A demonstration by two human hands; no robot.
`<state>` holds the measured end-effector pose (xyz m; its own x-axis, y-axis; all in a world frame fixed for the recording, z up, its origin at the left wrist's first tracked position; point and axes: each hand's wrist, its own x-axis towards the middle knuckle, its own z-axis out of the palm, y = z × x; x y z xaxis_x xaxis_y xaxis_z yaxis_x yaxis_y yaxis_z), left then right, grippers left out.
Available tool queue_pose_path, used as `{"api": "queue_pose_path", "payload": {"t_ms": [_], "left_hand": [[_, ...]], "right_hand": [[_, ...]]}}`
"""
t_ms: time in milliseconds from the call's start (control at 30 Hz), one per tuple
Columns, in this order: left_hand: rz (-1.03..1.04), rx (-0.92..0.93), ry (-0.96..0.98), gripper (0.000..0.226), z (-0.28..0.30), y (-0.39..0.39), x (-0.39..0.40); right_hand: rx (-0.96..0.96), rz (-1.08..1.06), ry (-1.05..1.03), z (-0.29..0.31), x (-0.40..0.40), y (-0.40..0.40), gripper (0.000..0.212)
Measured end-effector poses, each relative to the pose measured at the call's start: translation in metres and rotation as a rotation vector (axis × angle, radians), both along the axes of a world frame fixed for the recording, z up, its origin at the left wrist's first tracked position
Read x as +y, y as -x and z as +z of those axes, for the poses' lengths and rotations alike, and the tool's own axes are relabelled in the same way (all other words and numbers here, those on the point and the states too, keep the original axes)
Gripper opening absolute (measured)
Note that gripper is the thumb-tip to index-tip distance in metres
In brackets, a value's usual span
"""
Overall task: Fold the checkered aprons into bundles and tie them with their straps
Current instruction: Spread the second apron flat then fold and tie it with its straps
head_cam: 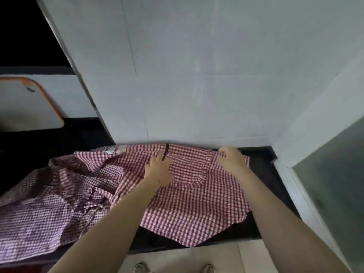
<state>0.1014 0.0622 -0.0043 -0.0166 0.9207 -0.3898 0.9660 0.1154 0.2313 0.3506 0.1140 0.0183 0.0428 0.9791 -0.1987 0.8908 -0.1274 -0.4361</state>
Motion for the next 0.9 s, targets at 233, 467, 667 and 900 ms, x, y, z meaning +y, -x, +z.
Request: {"api": "queue_pose_path", "payload": {"t_ms": [233,467,667,900], "left_hand": [[0.034,0.084,0.266,0.075,-0.063,-0.06,-0.029],[0.082,0.055,0.218,0.077,-0.081,-0.078,-0.053],[0.042,0.033,0.172,0.09,-0.086,-0.077,-0.069],[0.055,0.133,-0.087,0.051,-0.077,-0.078,-0.074]], "right_hand": [[-0.144,0.501,0.587,-0.091,-0.053,-0.006,0.107],[-0.374,0.65,0.164,-0.126,-0.093,-0.006,0.025],[-0.296,0.595,0.07,-0.109,-0.065,-0.041,0.013],[-0.367,-0.054,-0.182,-0.068,-0.011,-0.109,0.022]]}}
